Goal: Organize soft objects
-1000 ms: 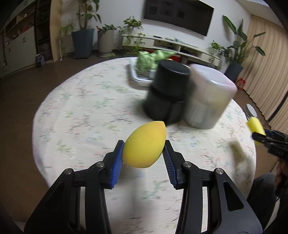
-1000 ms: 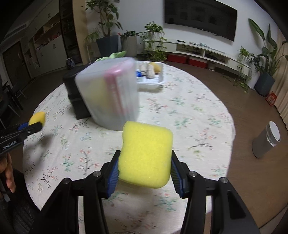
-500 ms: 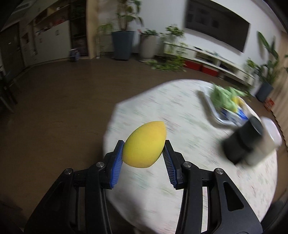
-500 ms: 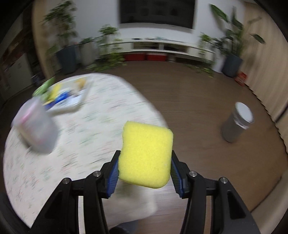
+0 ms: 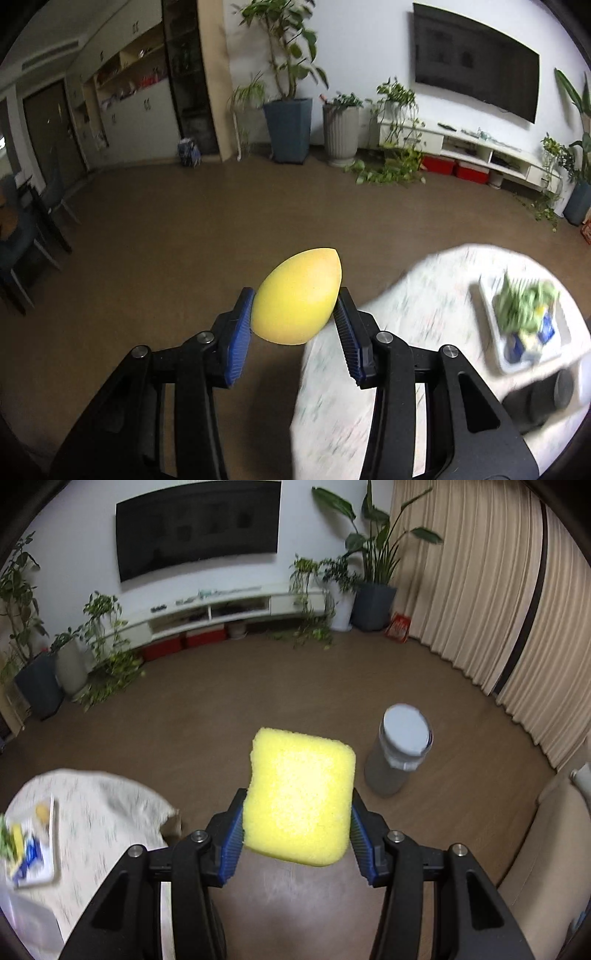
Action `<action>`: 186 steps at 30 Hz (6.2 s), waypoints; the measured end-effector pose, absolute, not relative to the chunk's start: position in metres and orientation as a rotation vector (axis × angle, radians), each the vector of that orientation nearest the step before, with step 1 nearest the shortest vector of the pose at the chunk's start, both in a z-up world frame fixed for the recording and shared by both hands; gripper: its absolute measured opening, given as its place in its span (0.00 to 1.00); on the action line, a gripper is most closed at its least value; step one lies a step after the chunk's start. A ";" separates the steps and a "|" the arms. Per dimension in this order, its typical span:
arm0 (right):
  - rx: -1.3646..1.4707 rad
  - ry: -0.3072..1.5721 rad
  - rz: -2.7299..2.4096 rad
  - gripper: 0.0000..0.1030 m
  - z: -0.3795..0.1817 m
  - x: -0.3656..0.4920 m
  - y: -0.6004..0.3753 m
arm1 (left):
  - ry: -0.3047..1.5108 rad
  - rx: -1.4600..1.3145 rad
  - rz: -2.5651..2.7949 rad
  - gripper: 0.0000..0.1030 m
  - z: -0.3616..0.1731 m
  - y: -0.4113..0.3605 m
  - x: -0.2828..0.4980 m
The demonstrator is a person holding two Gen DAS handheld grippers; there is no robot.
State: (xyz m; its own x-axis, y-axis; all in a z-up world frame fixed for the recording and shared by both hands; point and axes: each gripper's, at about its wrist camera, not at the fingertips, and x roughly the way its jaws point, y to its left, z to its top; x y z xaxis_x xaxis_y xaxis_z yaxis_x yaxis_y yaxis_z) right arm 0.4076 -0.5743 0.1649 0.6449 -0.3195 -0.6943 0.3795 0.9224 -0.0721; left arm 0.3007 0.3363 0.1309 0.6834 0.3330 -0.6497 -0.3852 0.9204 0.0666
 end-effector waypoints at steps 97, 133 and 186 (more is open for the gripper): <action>-0.097 0.751 0.232 1.00 0.110 0.405 -0.323 | 0.630 -0.061 0.073 1.00 0.091 0.168 0.268; -0.070 0.585 0.250 1.00 0.051 0.093 -0.189 | 0.638 -0.090 0.111 1.00 0.031 0.013 0.054; -0.068 0.656 0.124 1.00 0.031 0.126 -0.185 | 0.656 -0.116 0.142 1.00 0.022 0.020 0.074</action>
State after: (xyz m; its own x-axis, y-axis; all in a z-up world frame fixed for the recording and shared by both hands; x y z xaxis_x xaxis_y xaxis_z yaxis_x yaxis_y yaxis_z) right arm 0.1265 -0.1847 0.0313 0.7852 0.0936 -0.6121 -0.1367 0.9903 -0.0240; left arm 0.0742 0.0202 0.0218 0.7835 0.0948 -0.6141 -0.1680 0.9838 -0.0625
